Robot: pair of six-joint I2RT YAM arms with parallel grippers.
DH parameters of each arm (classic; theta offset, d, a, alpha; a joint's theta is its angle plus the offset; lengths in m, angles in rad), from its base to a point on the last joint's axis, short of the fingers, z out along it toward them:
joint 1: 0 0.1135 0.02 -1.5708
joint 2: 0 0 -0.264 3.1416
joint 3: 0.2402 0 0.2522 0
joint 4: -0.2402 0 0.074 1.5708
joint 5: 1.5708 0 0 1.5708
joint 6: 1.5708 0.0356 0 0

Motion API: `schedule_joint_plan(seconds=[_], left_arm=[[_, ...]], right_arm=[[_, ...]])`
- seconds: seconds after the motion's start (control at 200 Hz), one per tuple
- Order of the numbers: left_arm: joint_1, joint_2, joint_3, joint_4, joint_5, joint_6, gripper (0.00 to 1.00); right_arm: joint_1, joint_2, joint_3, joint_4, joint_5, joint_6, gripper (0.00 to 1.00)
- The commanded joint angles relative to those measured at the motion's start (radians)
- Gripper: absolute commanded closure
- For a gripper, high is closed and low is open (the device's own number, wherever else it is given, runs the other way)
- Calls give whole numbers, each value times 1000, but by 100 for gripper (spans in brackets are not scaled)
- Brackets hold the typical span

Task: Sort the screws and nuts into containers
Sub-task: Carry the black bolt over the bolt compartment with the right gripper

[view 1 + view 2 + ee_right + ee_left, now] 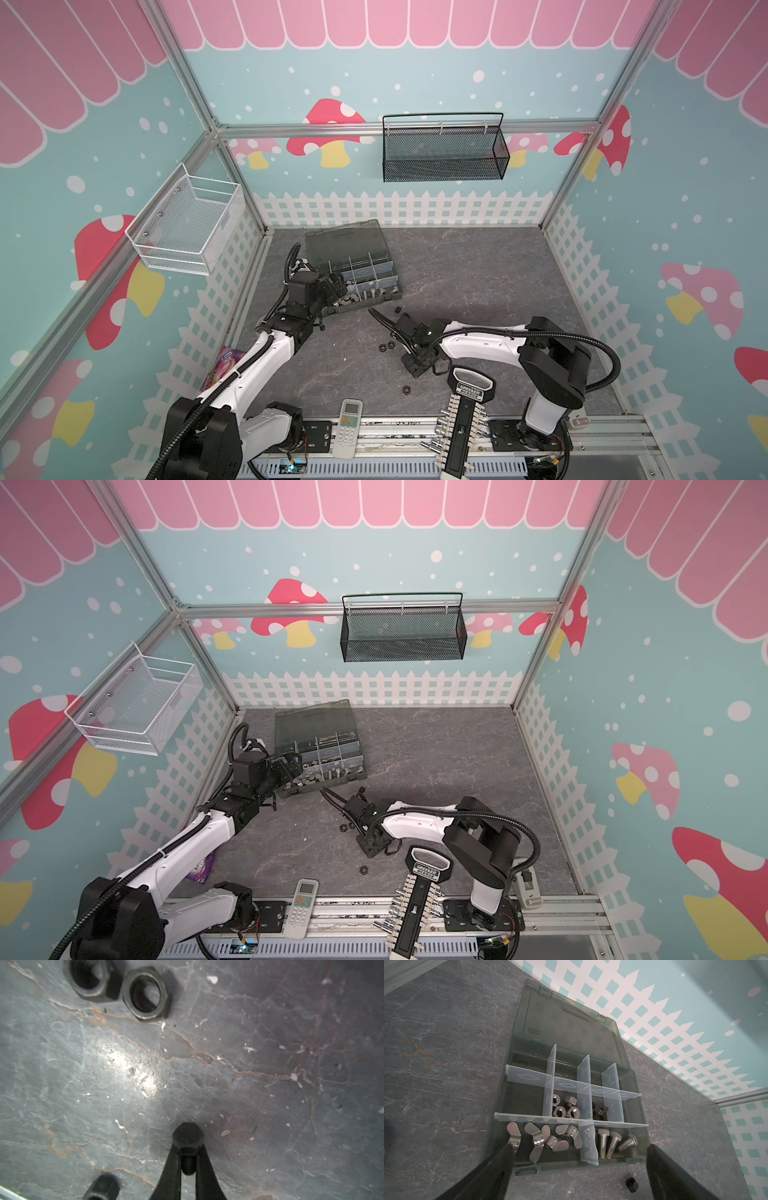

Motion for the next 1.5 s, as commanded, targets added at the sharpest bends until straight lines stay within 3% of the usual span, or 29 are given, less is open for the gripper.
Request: schedule_joint_plan(seconds=[0.0,0.22,0.45,0.935,1.366,1.496], left_arm=[[7,-14,7,-21,-33,-7,0],[7,-39,-9,-28,-72,-18,0],[10,-61,-20,-39,-93,-20,1],[14,-74,-44,-19,-73,-15,0],[14,-81,-58,2,-73,-17,0],[14,-81,-56,4,-69,-11,0]], right_arm=[[-7,-16,63,-24,45,6,100],[-58,-15,228,12,131,-18,100],[-139,68,422,123,133,-72,100],[-220,480,920,149,47,-225,100],[-238,691,1110,174,27,-264,100],[-241,714,1127,174,23,-259,92]])
